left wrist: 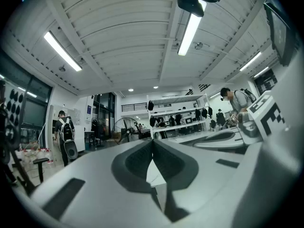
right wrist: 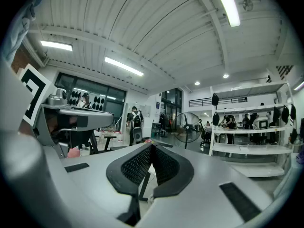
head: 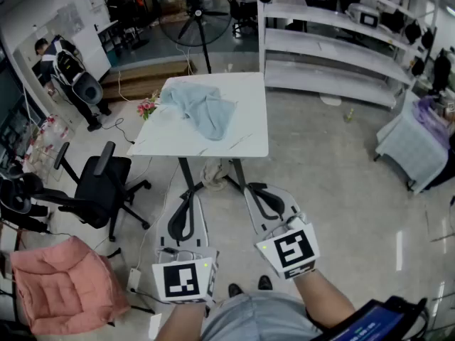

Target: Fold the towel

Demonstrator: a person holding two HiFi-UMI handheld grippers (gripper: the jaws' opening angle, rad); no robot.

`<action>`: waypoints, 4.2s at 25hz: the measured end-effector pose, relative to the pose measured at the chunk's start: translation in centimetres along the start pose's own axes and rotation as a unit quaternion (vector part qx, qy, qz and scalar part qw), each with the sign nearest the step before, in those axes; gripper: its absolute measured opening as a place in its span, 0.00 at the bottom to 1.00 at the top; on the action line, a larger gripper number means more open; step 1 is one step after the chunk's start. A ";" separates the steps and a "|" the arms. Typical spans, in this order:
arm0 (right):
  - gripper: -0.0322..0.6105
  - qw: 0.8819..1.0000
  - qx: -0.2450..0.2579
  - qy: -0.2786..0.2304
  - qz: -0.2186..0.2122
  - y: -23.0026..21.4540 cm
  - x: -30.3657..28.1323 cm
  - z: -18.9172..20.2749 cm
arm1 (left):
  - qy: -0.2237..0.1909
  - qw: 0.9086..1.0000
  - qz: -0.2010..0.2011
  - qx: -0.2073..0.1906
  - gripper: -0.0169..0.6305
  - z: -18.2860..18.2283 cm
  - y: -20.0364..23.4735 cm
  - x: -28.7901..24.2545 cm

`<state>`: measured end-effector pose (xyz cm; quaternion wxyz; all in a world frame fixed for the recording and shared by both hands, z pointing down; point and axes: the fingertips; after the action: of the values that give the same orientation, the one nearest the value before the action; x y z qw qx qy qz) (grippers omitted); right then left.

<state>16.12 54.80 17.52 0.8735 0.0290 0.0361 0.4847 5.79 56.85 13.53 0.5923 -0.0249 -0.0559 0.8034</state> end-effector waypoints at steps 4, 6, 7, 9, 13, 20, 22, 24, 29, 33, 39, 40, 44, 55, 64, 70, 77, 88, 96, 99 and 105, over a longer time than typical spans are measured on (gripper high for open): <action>0.07 1.000 0.001 -0.003 0.001 -1.1 -0.1 0.0 | -0.003 1.000 0.003 -0.002 0.04 -0.1 -0.8 -0.9; 0.07 1.000 0.001 -0.002 -0.001 -1.7 0.0 0.1 | 0.002 1.000 0.003 -0.001 0.04 0.0 -1.3 -1.3; 0.07 1.000 0.000 -0.002 -0.002 -1.9 0.0 0.2 | 0.004 1.000 0.002 0.000 0.04 0.1 -1.5 -1.4; 0.07 1.000 -0.006 -0.004 -0.006 -2.3 0.0 0.4 | 0.007 1.000 0.000 -0.002 0.04 0.2 -1.8 -1.7; 0.07 0.999 -0.027 -0.016 -0.014 -3.4 0.2 0.7 | 0.013 1.000 -0.007 -0.005 0.04 0.5 -2.7 -2.2; 0.08 0.999 -0.036 -0.001 -0.040 -4.8 -1.1 3.1 | 0.037 0.999 -0.025 -0.011 0.04 2.3 -3.4 -3.5; 0.08 0.998 -0.038 0.006 -0.050 -4.4 -1.9 3.8 | 0.047 0.998 -0.031 -0.011 0.04 3.2 -2.9 -3.7; 0.08 0.998 -0.041 0.009 -0.055 -4.3 -2.9 4.3 | 0.054 0.998 -0.038 -0.008 0.04 4.0 -2.2 -4.1; 0.07 0.997 -0.046 0.025 -0.053 -4.9 -6.5 5.6 | 0.054 0.997 -0.048 -0.001 0.04 5.2 0.6 -6.4; 0.07 0.997 -0.041 0.042 -0.046 -5.3 -10.5 6.6 | 0.067 0.997 -0.041 0.013 0.04 7.2 3.4 -9.2; 0.07 0.996 -0.035 0.072 -0.034 -6.1 -17.8 8.2 | 0.074 0.997 -0.019 0.028 0.04 9.6 8.3 -15.2; 0.07 0.996 -0.034 0.075 -0.032 -6.3 -19.1 8.4 | 0.076 0.997 -0.015 0.029 0.04 9.9 9.2 -16.3; 0.07 0.996 -0.038 0.082 -0.022 -7.0 -24.0 8.4 | 0.076 0.997 -0.002 0.030 0.04 10.4 12.3 -19.9; 0.07 0.998 -0.015 0.066 0.007 -7.9 -33.7 5.6 | 0.033 0.999 0.031 0.024 0.04 9.4 19.1 -26.7; 0.07 0.998 -0.001 0.057 0.040 -11.3 -36.3 5.1 | 0.020 0.996 0.079 0.020 0.04 9.5 18.9 -30.3; 0.07 0.996 -0.010 0.072 0.049 -14.0 -37.7 6.2 | 0.034 0.994 0.103 0.021 0.04 11.1 17.8 -32.6; 0.07 0.995 -0.026 0.089 0.041 -19.5 -41.5 9.0 | 0.081 0.989 0.118 0.030 0.04 15.2 16.1 -37.7; 0.07 0.985 -0.041 0.165 0.029 -27.5 -46.2 16.4 | 0.165 0.971 0.164 0.050 0.17 25.3 12.0 -42.2; 0.23 0.971 -0.072 0.228 -0.004 -31.3 -50.1 25.0 | 0.270 0.926 0.253 0.080 0.36 33.4 6.8 -41.7; 0.27 0.964 -0.085 0.251 -0.014 -32.3 -51.3 27.6 | 0.294 0.912 0.271 0.089 0.36 35.0 5.7 -41.7; 0.32 0.949 -0.093 0.299 -0.046 -32.0 -53.1 31.2 | 0.321 0.894 0.297 0.099 0.29 35.4 5.0 -42.5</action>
<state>17.97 -7.64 47.75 0.8430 -0.2000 0.2517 0.4314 9.96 12.67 46.94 0.3114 -0.2378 0.2271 0.8916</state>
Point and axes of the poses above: the fingertips, and each gripper's own axes: x backward along the fingers, y to its left, z out of its underside, and after that the axes turned 1 degree about -x, right-handed
